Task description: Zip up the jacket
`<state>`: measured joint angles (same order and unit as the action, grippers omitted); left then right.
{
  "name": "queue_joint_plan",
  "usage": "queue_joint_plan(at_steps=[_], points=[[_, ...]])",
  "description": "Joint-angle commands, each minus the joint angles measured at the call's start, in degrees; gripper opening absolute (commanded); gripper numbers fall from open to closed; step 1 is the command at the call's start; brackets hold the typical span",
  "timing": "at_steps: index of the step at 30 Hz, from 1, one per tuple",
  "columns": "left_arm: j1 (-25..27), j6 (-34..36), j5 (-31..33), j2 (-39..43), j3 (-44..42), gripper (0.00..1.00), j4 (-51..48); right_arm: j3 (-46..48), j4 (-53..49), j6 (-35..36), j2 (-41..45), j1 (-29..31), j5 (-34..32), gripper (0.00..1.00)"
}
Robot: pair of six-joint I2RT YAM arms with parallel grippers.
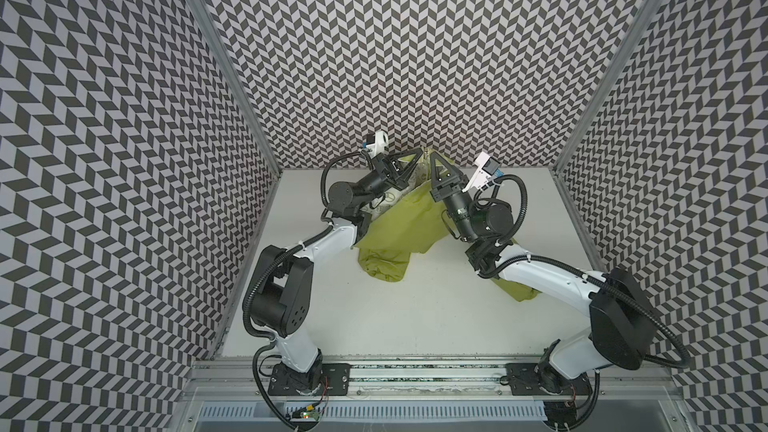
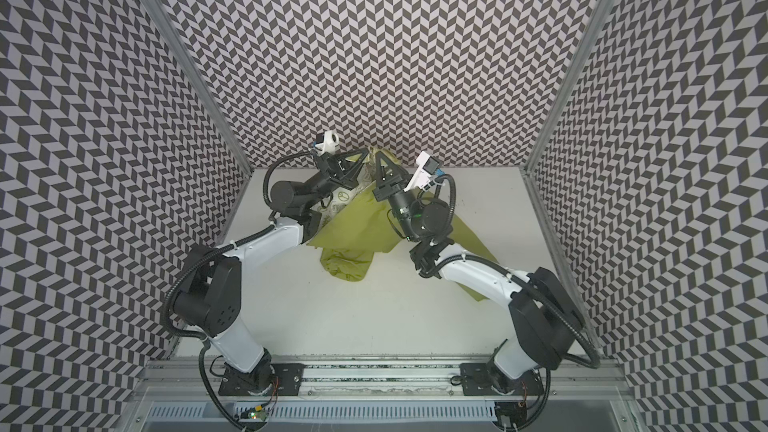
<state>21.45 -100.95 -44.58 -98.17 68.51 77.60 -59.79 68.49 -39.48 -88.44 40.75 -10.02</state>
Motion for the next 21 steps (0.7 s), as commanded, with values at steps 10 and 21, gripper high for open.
queue_joint_plan(at_steps=[10, 21], points=[[-1.2, -1.8, 6.9, 0.4, 2.4, 0.00, 3.7, 4.7, -0.3, -3.4, 1.5, 1.2, 2.4, 0.00], [-1.7, -0.9, 9.1, -0.2, -2.9, 0.00, 3.6, 8.8, -4.2, -6.8, 3.6, 1.3, 2.2, 0.01]])
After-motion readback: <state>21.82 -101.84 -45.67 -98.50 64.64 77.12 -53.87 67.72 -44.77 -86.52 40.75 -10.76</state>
